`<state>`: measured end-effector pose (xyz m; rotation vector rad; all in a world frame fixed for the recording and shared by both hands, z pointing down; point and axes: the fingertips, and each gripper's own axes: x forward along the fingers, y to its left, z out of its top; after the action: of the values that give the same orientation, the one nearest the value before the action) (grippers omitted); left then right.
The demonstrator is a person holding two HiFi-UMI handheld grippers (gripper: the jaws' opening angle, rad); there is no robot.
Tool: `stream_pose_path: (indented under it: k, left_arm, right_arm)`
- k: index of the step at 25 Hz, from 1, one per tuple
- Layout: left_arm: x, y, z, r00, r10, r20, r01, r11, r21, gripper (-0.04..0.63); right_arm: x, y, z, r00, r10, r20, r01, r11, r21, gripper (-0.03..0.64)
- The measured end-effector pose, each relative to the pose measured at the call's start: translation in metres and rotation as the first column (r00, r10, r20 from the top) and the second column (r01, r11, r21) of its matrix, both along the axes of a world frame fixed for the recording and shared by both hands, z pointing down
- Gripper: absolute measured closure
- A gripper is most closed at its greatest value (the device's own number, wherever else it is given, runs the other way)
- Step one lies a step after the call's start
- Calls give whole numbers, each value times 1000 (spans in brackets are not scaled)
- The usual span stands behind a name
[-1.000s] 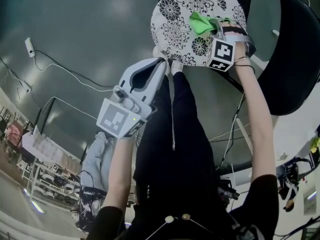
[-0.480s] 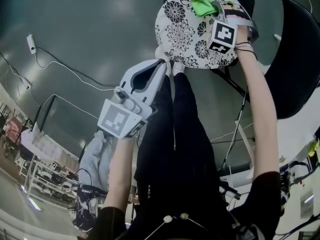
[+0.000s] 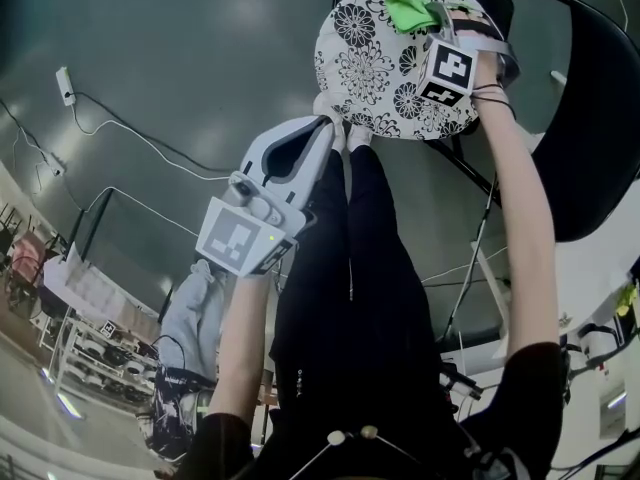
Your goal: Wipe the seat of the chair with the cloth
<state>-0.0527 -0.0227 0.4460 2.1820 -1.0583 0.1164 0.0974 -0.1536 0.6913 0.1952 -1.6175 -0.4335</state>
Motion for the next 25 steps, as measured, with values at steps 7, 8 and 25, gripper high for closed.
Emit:
stream_pose_path:
  k: [7, 8, 25]
  left_arm:
    - [4, 0, -2, 1000, 6, -20, -6, 1000, 2, 591]
    - [3, 1, -1, 1000, 10, -12, -11, 1000, -2, 591]
    - [12, 6, 2, 1000, 28, -11, -28, 1000, -6, 591]
  right_arm:
    - [-2, 18, 10, 1000, -7, -3, 7, 999, -31, 563]
    - [-2, 20, 10, 1000, -8, -5, 8, 999, -31, 563]
    - [1, 113, 22, 999, -52, 1, 52, 993, -105, 563]
